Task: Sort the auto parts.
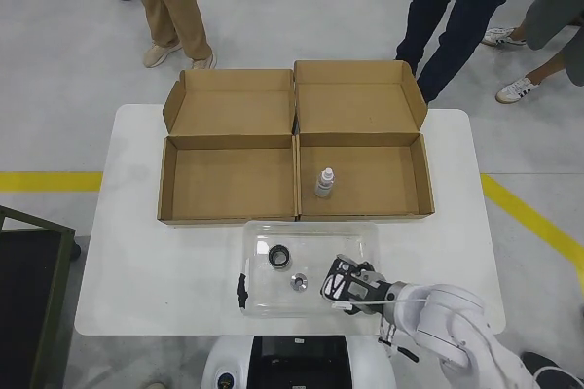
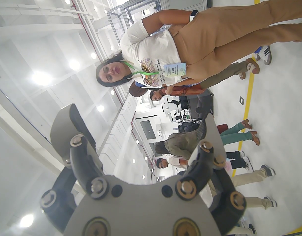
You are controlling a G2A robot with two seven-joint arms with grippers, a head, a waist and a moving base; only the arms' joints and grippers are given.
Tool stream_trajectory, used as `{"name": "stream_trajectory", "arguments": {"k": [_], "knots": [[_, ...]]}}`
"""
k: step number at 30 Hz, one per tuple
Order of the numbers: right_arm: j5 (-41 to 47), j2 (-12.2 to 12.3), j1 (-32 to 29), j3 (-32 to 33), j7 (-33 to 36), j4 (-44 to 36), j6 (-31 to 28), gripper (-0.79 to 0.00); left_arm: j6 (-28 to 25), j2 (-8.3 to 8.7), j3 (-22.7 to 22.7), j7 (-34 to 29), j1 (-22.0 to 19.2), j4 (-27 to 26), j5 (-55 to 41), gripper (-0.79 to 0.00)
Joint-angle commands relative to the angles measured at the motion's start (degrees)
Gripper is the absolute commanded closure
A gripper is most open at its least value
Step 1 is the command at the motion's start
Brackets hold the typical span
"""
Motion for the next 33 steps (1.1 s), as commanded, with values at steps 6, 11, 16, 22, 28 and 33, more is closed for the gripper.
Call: {"name": "stream_trajectory", "arguments": {"k": [6, 11, 16, 22, 28, 33], "knots": [[-1.5, 0.1, 1.3, -1.7, 3.1, 1.6, 1.0, -0.413, 0.0, 0.00, 0.0, 0.0, 0.0, 0.0, 0.0, -0.785], [-1.7, 0.1, 2.3, -2.8, 4.3, 2.5, 1.4, -0.388, 0.0, 0.00, 0.0, 0.0, 0.0, 0.0, 0.0, -0.785], [-1.6, 0.1, 3.1, -3.6, 5.6, 3.1, 1.5, -0.360, 0.0, 0.00, 0.0, 0.0, 0.0, 0.0, 0.0, -0.785], [-2.0, 0.2, 4.2, -4.7, 7.0, 3.7, 1.0, -0.256, 0.0, 0.00, 0.0, 0.0, 0.0, 0.0, 0.0, -0.785], [-2.3, 0.3, 5.0, -5.8, 8.6, 3.5, 0.7, -0.163, 0.0, 0.00, 0.0, 0.0, 0.0, 0.0, 0.0, -0.785], [-1.7, 0.5, 4.8, -5.5, 8.4, 1.8, 0.1, 0.000, 0.0, 0.00, 0.0, 0.0, 0.0, 0.0, 0.0, -0.785]]}}
